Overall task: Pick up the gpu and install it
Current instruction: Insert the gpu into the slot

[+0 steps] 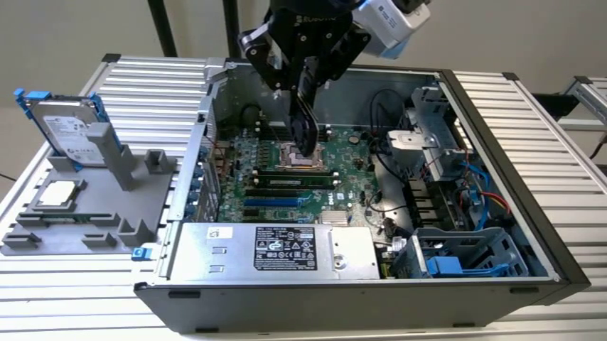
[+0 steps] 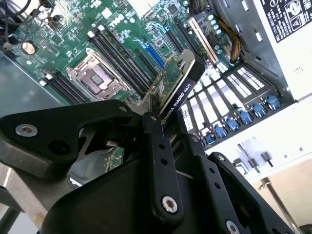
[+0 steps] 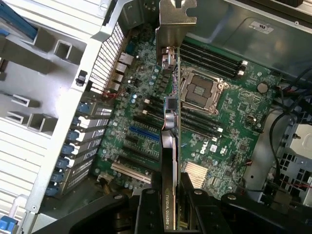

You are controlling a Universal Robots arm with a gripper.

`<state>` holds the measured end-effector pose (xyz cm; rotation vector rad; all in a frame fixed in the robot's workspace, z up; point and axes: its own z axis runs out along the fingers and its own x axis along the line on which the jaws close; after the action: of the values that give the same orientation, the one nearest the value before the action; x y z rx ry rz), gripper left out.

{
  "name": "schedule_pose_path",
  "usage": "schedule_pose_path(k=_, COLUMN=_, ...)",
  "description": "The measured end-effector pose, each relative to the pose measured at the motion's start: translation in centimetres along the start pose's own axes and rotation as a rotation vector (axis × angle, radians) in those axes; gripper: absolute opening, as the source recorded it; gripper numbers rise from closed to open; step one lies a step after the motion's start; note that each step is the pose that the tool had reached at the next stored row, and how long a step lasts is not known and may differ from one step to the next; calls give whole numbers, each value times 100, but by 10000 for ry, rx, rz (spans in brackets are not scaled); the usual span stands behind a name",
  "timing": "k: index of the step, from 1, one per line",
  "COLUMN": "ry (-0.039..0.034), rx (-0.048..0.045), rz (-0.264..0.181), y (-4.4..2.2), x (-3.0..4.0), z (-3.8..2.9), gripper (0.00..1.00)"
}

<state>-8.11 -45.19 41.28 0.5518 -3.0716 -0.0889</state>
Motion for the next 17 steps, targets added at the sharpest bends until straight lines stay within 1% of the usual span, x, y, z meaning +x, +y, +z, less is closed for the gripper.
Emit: schedule_pose_path(k=17, ry=34, rx=5, rz=-565, y=-3, x=-8, z=0, gripper=0)
